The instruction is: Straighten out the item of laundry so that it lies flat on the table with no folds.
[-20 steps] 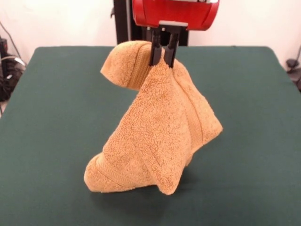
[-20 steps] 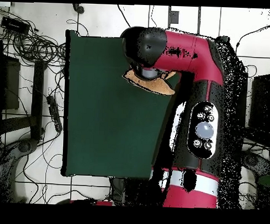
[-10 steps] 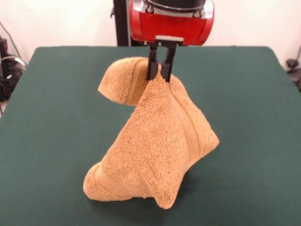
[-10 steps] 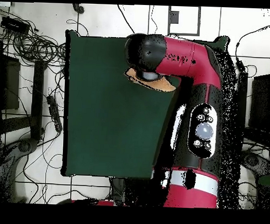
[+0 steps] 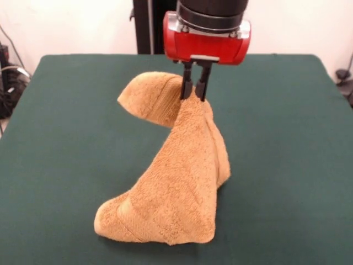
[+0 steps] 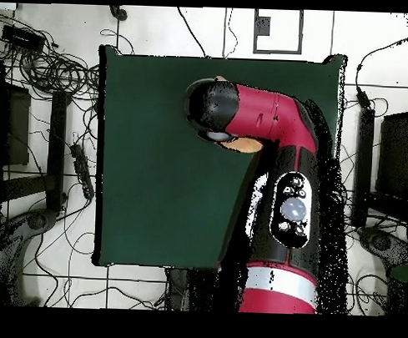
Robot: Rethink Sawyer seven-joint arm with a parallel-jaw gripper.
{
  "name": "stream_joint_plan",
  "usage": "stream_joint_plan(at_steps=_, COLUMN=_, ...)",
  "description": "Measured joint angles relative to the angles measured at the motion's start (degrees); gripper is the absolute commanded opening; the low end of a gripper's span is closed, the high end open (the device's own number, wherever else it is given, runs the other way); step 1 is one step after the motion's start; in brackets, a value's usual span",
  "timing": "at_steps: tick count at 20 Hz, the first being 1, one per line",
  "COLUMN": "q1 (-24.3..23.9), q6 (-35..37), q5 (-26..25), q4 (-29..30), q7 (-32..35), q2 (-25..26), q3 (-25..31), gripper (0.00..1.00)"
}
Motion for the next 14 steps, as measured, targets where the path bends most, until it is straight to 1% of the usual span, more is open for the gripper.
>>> stream_joint_plan(at_steps=4, q1=2.33, q6=-2.44, q5=1.51, q4=4.88, q7=4.08, q2=-0.55, q3=-1.31, gripper=0.0)
stream_joint_plan(at_steps=6, q1=2.83, q6=-3.12, q5=2.01, q4=5.98, q7=5.19, q2=-0.65, q3=-1.61, gripper=0.0)
stream_joint_plan(at_steps=7, q1=3.51, q6=-4.25, q5=2.81, q4=7.6, q7=6.95, q2=-0.88, q3=-2.02, gripper=0.0)
stream_joint_plan(at_steps=14, q1=5.48, q6=-7.87, q5=4.67, q4=11.84, q7=12.17, q2=-1.72, q3=-2.74, gripper=0.0)
